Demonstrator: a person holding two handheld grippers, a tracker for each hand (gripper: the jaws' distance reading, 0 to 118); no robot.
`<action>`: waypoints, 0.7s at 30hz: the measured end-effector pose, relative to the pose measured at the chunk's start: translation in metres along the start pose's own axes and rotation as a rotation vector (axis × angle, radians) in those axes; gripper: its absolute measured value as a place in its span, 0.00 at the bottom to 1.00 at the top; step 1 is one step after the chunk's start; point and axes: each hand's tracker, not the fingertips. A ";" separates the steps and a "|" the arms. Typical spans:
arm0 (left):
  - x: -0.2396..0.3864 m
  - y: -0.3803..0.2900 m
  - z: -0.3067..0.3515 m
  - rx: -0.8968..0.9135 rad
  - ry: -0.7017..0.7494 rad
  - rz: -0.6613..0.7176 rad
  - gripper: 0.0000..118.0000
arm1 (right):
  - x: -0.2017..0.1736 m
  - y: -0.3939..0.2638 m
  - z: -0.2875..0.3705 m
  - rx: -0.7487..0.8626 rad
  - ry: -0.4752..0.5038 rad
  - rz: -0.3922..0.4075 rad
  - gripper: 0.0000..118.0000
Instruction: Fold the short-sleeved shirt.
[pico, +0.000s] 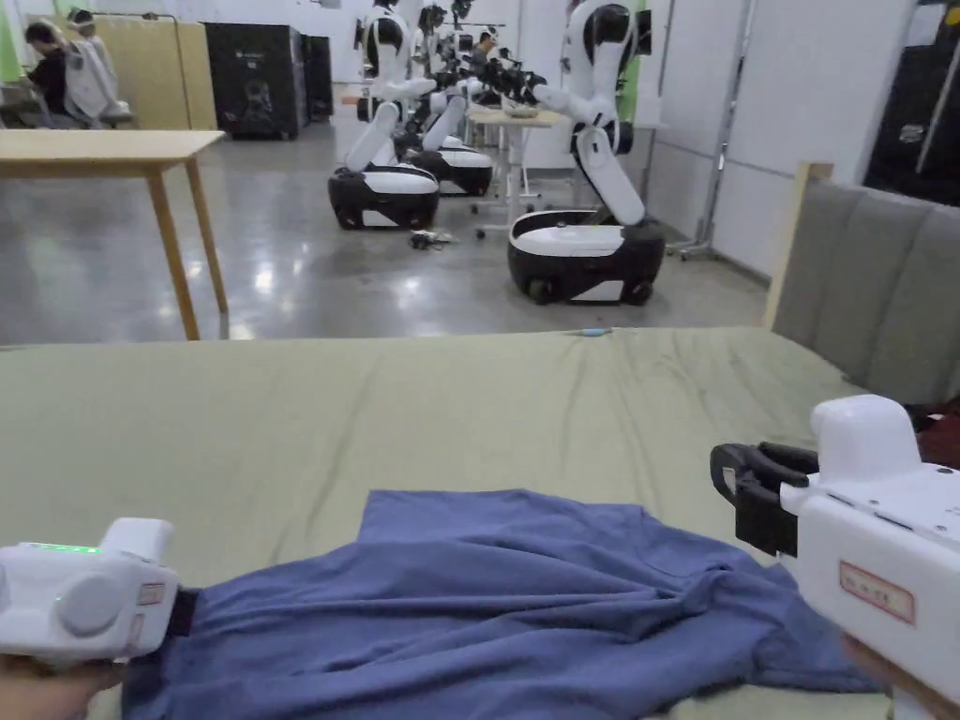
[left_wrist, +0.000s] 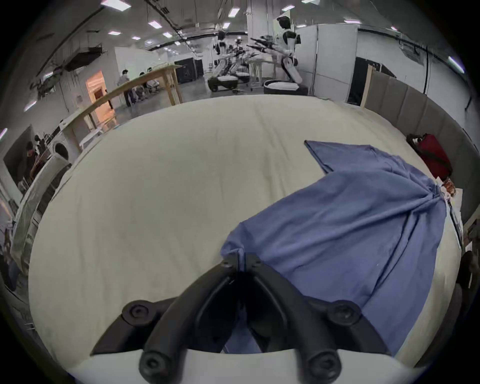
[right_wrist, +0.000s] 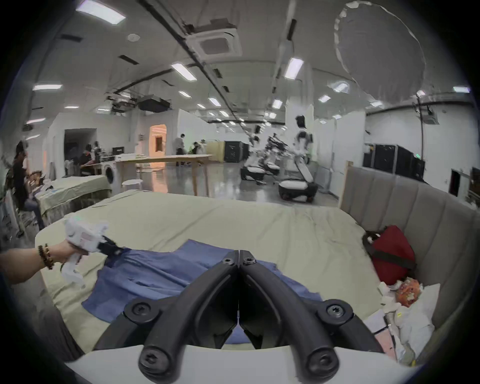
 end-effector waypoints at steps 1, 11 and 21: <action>0.000 0.001 0.003 0.012 -0.007 -0.002 0.02 | 0.020 0.001 -0.008 -0.036 -0.012 -0.021 0.00; 0.015 -0.008 0.014 0.031 -0.046 -0.006 0.02 | 0.141 -0.085 -0.077 -0.480 -0.123 -0.031 0.91; 0.022 -0.008 0.015 0.012 -0.034 0.003 0.02 | 0.172 -0.138 -0.138 -0.696 -0.150 -0.023 0.89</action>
